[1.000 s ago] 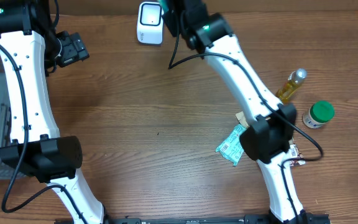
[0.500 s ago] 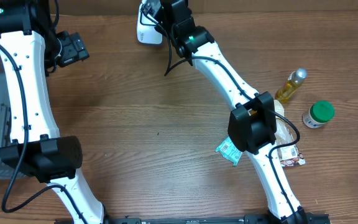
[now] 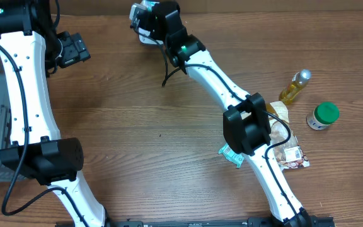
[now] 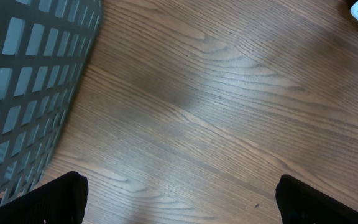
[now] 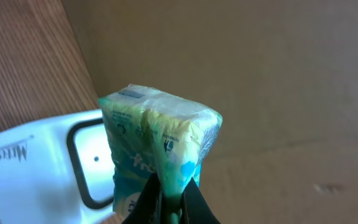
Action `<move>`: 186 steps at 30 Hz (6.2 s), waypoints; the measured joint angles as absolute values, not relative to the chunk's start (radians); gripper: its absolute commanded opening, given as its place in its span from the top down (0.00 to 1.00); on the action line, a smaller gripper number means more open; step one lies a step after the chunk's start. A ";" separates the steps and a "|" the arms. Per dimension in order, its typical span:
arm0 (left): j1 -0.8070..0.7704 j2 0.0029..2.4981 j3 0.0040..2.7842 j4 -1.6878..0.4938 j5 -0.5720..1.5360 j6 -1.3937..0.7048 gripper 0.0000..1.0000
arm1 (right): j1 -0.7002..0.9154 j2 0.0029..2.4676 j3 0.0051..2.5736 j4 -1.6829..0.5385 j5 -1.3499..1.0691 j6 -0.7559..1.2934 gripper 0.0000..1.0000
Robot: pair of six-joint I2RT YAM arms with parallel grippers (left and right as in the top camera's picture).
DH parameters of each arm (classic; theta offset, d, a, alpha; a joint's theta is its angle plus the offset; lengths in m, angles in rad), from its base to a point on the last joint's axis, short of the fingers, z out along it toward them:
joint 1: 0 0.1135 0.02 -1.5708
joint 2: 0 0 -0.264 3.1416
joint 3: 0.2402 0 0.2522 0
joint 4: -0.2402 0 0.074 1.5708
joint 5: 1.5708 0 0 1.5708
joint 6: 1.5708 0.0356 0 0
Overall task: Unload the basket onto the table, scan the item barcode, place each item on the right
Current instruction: 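Raise the small teal packet to the white scanner and hold it there, then carry the small teal packet back down and place it on the table, then open the right gripper and lift it away from the packet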
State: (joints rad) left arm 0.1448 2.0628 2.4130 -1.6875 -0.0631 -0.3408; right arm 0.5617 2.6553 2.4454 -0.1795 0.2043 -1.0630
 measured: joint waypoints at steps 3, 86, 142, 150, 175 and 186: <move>0.145 2.063 2.413 -1.687 -0.063 -0.341 0.00 | 0.566 2.684 2.445 -0.146 0.197 -1.099 0.96; 0.145 2.063 2.413 -1.687 -0.063 -0.340 0.00 | 0.311 2.433 2.006 -1.694 0.108 0.038 0.47; 0.145 2.063 2.413 -1.687 -0.063 -0.340 0.01 | 0.276 2.152 1.721 -1.333 -0.018 0.079 0.00; 0.145 2.063 2.413 -1.687 -0.063 -0.340 0.01 | 0.276 2.152 1.721 -1.271 -0.030 0.079 0.00; 0.145 2.063 2.413 -1.687 -0.063 -0.340 0.01 | 0.276 2.152 1.720 -0.908 -0.046 0.083 0.00; 0.145 2.063 2.413 -1.687 -0.063 -0.340 0.00 | 0.276 2.152 1.720 -0.908 -0.046 0.083 0.00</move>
State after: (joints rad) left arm 0.1448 2.0628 2.4130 -1.6871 -0.0631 -0.3405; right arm 0.2756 2.1517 1.7203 -0.9081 -0.0463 0.0826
